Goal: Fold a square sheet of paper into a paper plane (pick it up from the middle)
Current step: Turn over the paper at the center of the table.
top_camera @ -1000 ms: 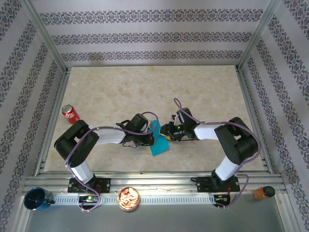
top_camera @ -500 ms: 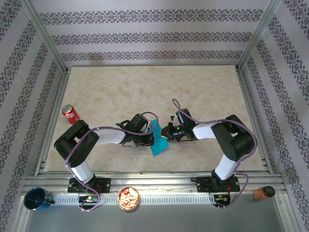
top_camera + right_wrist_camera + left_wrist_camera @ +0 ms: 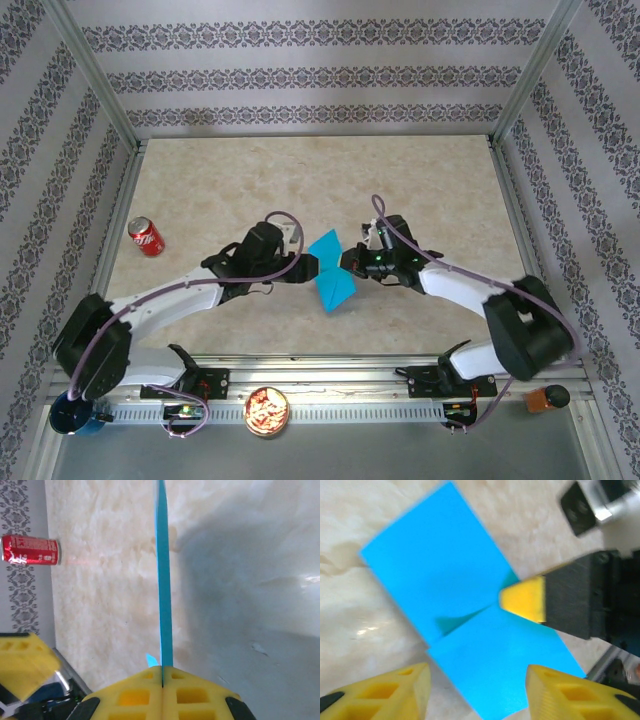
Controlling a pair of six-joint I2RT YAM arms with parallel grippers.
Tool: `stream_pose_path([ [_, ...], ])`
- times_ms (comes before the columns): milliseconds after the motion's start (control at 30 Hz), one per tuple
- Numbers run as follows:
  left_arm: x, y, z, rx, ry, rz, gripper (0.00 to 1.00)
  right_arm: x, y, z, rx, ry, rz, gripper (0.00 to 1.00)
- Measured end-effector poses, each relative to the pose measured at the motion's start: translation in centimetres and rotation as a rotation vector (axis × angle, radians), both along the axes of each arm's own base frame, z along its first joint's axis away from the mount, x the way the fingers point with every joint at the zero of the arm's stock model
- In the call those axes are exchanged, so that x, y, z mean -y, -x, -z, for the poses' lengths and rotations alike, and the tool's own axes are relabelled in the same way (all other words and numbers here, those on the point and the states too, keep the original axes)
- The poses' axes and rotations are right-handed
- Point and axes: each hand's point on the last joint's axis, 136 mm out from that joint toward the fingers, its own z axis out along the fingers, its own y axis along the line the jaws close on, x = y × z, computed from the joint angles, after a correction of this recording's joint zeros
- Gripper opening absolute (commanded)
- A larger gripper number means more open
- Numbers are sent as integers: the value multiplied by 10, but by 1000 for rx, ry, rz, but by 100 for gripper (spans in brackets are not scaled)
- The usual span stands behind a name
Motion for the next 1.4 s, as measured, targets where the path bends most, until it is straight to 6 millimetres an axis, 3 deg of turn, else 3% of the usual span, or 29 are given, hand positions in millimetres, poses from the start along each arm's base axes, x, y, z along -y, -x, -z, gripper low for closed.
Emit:
stream_pose_path([
  [133, -22, -2, 4, 34, -102, -38, 66, 26, -9, -19, 85, 182, 40, 0],
  [300, -42, 0, 20, 8, -213, -74, 64, 54, -12, -37, 175, 484, 31, 0],
  [533, -57, -4, 12, 28, -193, -125, 82, 86, -16, -61, 305, 945, -8, 0],
  [700, -75, -1, 5, 63, -182, -184, 100, 93, -25, -56, 359, 1207, -53, 0],
  [933, -104, 3, -21, 177, -167, -295, 100, 70, -35, -18, 337, 1435, -141, 0],
  [1067, -114, 3, -21, 183, -192, -339, 100, 47, -36, 5, 299, 1474, -173, 0],
  [1200, -131, 6, -15, 165, -244, -403, 100, 18, -24, 32, 247, 1396, -236, 4],
  [1300, -141, 7, -22, 183, -242, -450, 100, -6, -12, 49, 187, 1249, -278, 7],
  [1400, -149, 8, -33, 210, -215, -499, 100, -34, -3, 60, 118, 1057, -300, 26],
])
